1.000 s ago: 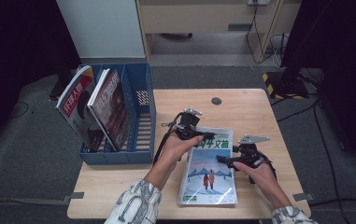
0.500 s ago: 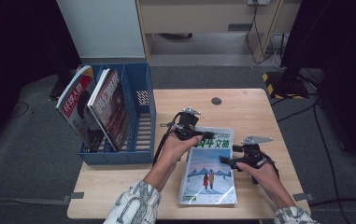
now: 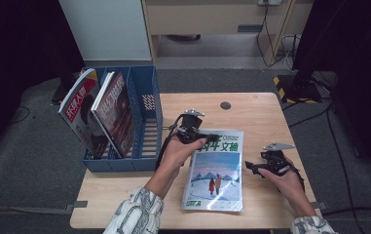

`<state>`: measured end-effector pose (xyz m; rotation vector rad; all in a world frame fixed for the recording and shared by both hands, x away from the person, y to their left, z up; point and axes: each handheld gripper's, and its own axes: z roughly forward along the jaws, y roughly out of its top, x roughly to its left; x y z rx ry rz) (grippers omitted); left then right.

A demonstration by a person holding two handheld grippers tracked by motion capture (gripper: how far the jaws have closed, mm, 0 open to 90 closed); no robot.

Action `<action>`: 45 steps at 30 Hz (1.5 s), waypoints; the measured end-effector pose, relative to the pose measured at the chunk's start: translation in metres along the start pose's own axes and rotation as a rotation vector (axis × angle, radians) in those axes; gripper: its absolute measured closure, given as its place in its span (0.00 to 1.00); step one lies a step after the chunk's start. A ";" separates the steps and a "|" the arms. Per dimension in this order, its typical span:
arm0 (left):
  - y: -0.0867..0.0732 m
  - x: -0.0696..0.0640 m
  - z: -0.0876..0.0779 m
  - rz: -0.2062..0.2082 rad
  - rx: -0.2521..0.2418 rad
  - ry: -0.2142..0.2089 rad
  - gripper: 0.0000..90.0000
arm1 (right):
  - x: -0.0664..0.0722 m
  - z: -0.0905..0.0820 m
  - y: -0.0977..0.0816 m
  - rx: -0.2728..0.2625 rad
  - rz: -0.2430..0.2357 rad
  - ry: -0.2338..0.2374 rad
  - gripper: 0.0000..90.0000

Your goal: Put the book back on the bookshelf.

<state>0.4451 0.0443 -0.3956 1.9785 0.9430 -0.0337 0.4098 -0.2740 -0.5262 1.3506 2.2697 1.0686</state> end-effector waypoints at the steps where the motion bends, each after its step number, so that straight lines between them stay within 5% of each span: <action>1: 0.001 0.000 -0.001 0.001 0.002 0.001 0.81 | -0.001 0.001 -0.001 0.012 -0.005 -0.008 0.17; 14: 0.011 -0.007 -0.018 0.035 -0.029 0.014 0.82 | -0.002 0.007 -0.008 0.017 -0.061 -0.095 0.14; 33: 0.043 -0.031 -0.073 0.100 -0.109 0.070 0.82 | 0.000 0.008 -0.010 -0.001 -0.047 -0.109 0.13; 45: 0.050 -0.028 -0.089 0.091 -0.143 0.113 0.82 | 0.000 0.007 -0.010 0.002 -0.048 -0.109 0.13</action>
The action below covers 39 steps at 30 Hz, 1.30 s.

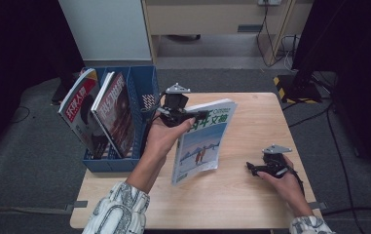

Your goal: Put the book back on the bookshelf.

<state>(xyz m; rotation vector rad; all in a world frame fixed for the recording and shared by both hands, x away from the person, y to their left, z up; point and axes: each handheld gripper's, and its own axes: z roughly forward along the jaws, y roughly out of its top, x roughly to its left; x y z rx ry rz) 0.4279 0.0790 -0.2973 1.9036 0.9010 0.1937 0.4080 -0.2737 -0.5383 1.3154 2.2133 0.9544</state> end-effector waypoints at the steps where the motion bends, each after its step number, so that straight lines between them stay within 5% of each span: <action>1: 0.000 0.002 -0.002 -0.006 -0.005 0.003 0.82 | 0.000 0.000 0.000 -0.001 0.000 0.000 0.13; 39: 0.007 0.014 -0.037 -0.020 -0.056 0.072 0.82 | 0.000 0.000 0.000 -0.005 0.002 -0.004 0.13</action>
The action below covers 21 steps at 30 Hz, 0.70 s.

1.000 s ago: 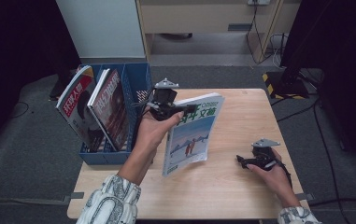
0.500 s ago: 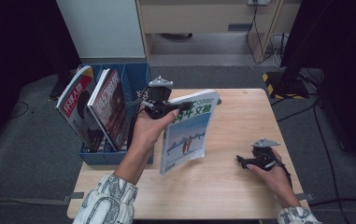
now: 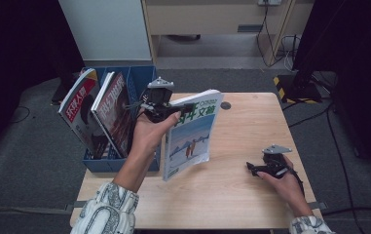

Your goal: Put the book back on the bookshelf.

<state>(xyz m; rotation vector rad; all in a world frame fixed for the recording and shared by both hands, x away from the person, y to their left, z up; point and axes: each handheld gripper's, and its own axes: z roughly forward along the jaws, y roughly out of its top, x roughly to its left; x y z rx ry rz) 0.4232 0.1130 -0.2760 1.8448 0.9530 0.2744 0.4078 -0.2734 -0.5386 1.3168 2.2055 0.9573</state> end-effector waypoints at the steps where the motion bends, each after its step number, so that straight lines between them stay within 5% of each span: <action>1: 0.001 0.000 -0.002 -0.001 -0.005 0.002 0.81 | 0.000 0.000 0.000 0.000 0.000 0.000 0.13; 21: 0.015 0.013 -0.037 -0.012 -0.027 0.062 0.82 | 0.000 0.000 0.000 0.003 0.000 -0.001 0.13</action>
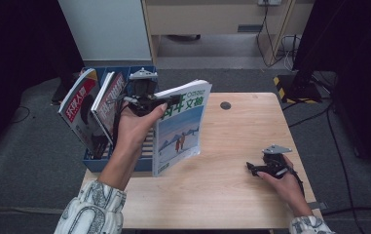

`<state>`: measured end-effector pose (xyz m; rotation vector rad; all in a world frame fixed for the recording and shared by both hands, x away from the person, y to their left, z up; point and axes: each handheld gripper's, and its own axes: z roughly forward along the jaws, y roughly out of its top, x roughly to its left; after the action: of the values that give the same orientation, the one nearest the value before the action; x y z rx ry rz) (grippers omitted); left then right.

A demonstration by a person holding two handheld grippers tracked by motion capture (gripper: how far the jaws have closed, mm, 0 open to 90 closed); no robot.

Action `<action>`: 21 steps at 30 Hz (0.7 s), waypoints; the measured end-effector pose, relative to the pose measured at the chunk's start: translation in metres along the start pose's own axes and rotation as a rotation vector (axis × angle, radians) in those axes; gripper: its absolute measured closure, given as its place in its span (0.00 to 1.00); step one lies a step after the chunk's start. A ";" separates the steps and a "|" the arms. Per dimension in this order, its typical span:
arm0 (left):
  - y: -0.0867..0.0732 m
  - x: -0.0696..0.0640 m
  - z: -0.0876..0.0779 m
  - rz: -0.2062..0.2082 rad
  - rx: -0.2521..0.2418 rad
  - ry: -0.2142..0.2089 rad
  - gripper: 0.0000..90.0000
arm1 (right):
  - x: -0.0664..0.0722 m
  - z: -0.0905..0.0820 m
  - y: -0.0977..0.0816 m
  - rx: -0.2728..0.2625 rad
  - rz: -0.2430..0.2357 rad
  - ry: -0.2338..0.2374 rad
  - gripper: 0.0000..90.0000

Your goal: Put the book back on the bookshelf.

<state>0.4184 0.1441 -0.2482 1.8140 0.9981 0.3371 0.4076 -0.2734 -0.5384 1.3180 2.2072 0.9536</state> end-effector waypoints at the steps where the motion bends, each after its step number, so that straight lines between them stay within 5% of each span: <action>1: 0.001 0.003 -0.004 -0.005 -0.004 0.009 0.82 | 0.000 0.000 0.000 0.000 0.000 0.000 0.13; 21: 0.006 0.039 -0.040 -0.049 -0.034 0.078 0.82 | 0.000 0.000 0.000 0.000 0.001 -0.001 0.13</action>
<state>0.4208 0.1981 -0.2321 1.7541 1.0832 0.3948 0.4078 -0.2731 -0.5384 1.3188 2.2061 0.9536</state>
